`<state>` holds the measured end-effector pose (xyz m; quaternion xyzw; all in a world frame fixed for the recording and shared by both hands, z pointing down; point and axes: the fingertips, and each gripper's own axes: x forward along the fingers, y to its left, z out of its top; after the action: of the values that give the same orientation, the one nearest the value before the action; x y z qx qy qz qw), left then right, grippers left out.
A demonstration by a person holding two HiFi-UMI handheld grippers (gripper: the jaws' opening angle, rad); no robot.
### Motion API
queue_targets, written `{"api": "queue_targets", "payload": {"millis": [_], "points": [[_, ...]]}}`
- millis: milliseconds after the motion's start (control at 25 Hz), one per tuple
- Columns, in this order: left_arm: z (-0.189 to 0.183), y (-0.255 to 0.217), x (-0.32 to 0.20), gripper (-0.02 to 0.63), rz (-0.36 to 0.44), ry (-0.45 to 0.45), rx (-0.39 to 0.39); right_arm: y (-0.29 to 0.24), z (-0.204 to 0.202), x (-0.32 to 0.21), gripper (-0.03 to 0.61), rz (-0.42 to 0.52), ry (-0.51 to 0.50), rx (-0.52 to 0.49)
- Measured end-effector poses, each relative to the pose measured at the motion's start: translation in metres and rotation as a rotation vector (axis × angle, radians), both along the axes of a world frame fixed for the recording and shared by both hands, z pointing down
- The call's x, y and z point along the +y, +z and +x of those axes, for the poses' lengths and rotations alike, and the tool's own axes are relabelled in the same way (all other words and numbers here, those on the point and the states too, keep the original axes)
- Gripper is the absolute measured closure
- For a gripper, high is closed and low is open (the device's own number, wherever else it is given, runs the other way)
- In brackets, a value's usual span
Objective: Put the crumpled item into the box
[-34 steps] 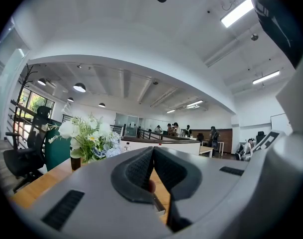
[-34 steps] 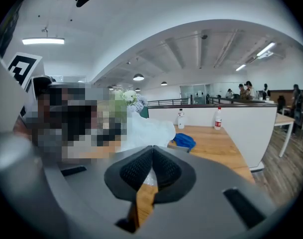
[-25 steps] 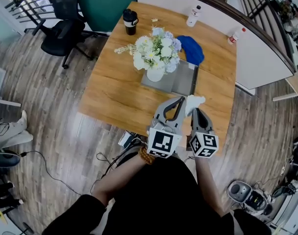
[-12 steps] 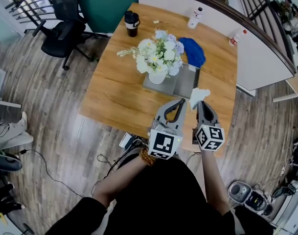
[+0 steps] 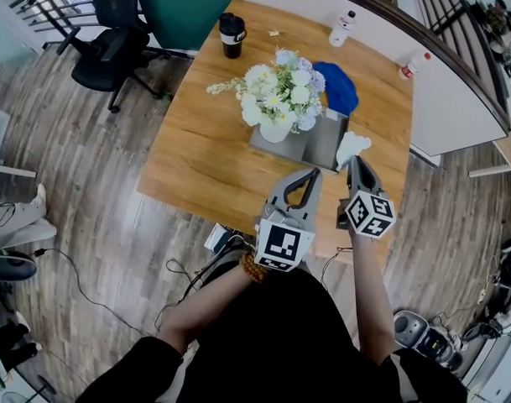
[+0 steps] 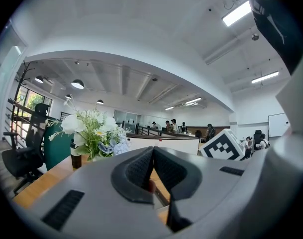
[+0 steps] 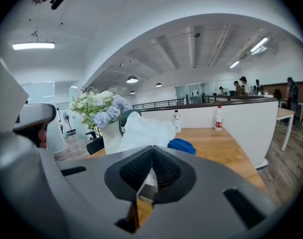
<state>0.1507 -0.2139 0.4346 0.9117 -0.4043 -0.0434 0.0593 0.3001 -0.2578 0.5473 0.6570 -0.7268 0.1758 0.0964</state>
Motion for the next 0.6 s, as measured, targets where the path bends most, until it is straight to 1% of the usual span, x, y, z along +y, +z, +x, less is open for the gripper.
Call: {"api": "queue_targets", "payload": {"millis": [80,280,400,480,600], "points": [[-0.002,0.004,-0.001,0.591,-0.013,-0.003,-0.004,0.007,0.003,-0.010,0.571,-0.015,0.010,-0.005],[-0.011,0.016,-0.006,0.591,-0.046,-0.018,-0.012,0.024,0.008,-0.038,0.571,-0.054,0.019,0.031],[-0.018,0.023,-0.010,0.591,-0.065,-0.027,-0.015,0.044,0.012,-0.051,0.571,-0.097,0.020,0.007],[-0.024,0.027,-0.012,0.591,-0.081,-0.037,-0.014,0.046,0.012,-0.059,0.571,-0.110,0.033,-0.007],[-0.032,0.031,-0.016,0.591,-0.098,-0.050,-0.013,0.060,0.011,-0.073,0.571,-0.135,0.027,0.005]]}}
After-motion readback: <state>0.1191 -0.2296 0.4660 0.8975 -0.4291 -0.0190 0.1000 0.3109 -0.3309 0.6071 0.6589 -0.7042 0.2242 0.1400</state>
